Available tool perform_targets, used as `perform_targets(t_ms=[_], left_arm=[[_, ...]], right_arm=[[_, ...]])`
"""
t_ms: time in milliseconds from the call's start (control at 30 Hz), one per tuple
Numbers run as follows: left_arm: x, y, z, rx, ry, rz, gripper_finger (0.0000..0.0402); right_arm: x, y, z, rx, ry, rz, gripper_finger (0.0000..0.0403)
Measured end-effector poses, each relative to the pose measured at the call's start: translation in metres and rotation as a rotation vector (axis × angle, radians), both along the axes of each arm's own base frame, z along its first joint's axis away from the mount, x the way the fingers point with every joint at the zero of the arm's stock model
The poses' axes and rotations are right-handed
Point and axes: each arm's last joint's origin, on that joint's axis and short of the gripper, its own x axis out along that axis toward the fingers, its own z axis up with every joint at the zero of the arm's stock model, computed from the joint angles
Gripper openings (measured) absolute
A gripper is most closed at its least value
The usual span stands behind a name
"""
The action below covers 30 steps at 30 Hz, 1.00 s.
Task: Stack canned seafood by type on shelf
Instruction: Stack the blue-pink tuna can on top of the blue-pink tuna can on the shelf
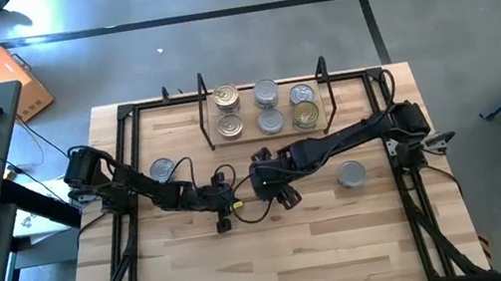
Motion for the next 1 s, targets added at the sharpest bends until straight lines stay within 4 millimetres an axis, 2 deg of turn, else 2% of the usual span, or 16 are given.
perform_targets(t_ms=[233,500,667,800,867,1000], left_arm=[[0.0,0.0,0.0,0.0,0.001,0.0,0.0],[0.0,0.0,0.0,0.0,0.001,0.0,0.0],[0.0,0.0,0.0,0.0,0.0,0.0,0.0],[0.0,0.0,0.0,-0.001,-0.002,-0.001,0.0],[0.0,0.0,0.0,-0.002,-0.002,-0.001,0.0],[0.0,0.0,0.0,-0.004,-0.003,-0.002,0.0]], right_arm=[[0.0,0.001,0.0,0.035,0.002,-0.032,0.0322],[-0.004,-0.001,-0.001,0.104,0.022,-0.23,0.0322],[-0.001,0.0,0.024,0.196,0.002,-0.444,0.0322],[0.001,-0.002,0.041,0.328,-0.046,-0.729,0.0322],[0.001,-0.003,0.039,0.37,-0.047,-0.829,0.0322],[0.004,-0.003,0.022,0.345,-0.034,-0.919,0.0322]])
